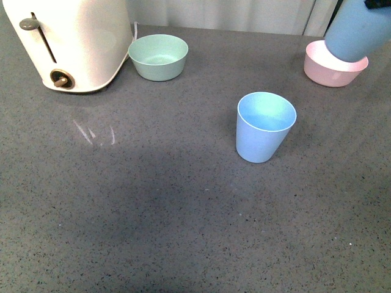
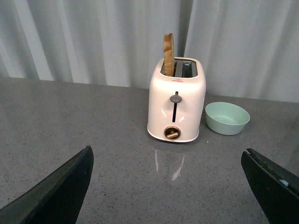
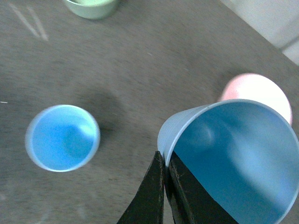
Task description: Stack blue cups with both arms
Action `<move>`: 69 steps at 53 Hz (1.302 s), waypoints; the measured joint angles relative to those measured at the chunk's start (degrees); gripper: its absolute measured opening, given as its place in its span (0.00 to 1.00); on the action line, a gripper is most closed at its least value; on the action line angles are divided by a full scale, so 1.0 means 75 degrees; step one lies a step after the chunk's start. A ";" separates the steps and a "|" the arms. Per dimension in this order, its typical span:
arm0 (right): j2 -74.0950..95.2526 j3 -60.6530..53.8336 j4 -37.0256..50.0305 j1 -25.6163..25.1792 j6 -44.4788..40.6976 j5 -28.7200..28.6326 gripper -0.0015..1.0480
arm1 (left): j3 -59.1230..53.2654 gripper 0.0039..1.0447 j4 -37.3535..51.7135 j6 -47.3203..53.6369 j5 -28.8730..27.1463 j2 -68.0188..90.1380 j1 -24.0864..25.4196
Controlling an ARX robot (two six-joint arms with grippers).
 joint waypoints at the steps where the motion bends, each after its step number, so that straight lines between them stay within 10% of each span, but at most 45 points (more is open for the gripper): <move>1: -0.0093 -0.0026 -0.0070 0.0111 0.0052 -0.0105 0.02 | 0.0000 0.92 0.0000 0.0000 0.0000 0.0003 0.0000; 46: 0.0463 -0.0749 0.0070 0.1996 0.0233 0.0551 0.02 | 0.0000 0.92 0.0000 0.0000 0.0000 0.0000 0.0000; 69: -0.0778 -0.1282 0.1614 0.1192 0.1746 0.0143 0.68 | 0.0000 0.92 0.0000 0.0000 0.0000 0.0000 0.0000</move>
